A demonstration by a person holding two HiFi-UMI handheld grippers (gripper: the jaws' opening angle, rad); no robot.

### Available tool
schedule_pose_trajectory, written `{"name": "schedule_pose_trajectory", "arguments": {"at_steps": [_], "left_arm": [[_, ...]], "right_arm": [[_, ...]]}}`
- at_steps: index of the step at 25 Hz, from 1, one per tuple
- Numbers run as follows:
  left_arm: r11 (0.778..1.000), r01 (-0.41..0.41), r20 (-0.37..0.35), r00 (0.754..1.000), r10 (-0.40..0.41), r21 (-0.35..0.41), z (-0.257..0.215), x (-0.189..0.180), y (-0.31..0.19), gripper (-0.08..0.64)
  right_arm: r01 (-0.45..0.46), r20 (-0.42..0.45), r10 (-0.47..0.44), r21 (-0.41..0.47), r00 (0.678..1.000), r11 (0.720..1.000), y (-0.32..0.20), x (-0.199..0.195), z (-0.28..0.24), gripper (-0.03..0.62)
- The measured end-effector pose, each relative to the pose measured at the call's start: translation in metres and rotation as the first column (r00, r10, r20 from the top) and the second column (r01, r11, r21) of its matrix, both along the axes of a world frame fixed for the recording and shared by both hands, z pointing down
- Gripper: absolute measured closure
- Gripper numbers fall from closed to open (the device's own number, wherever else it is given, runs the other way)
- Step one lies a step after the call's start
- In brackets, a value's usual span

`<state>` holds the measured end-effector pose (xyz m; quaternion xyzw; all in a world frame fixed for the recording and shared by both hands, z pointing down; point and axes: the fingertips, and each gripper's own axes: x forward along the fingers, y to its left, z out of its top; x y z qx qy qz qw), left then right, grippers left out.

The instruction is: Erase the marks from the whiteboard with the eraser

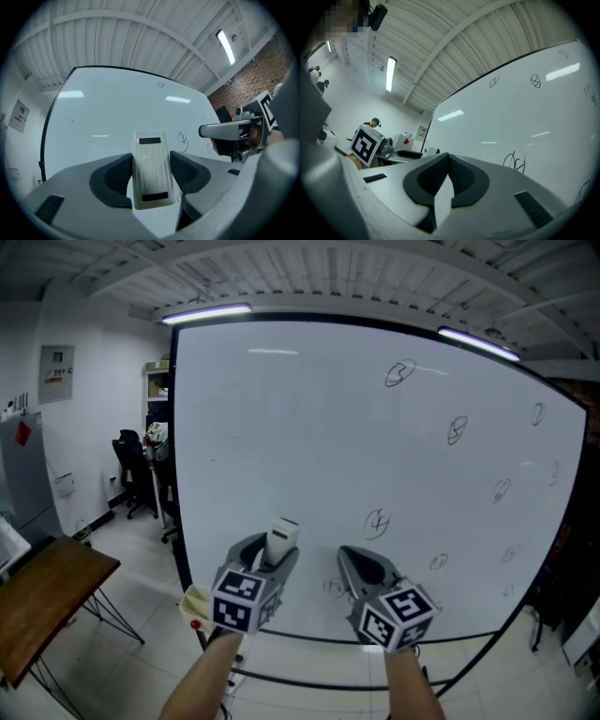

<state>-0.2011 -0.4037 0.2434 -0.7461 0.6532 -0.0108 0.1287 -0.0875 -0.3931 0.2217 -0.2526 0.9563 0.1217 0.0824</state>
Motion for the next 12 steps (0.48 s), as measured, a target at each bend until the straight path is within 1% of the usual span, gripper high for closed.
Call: {"name": "schedule_pose_trajectory", "arguments": {"at_steps": [6, 12], "left_arm": [[1.000, 0.000, -0.012, 1.000, 0.000, 0.001, 0.004, 0.003, 0.007, 0.305], [1.000, -0.012, -0.031, 0.999, 0.011, -0.005, 0.007, 0.010, 0.011, 0.304]], "right_arm": [[0.016, 0.003, -0.016, 0.008, 1.000, 1.000, 0.006, -0.001, -0.001, 0.603], [0.012, 0.011, -0.012, 0.004, 1.000, 1.000, 0.009, 0.003, -0.004, 0.603]]}}
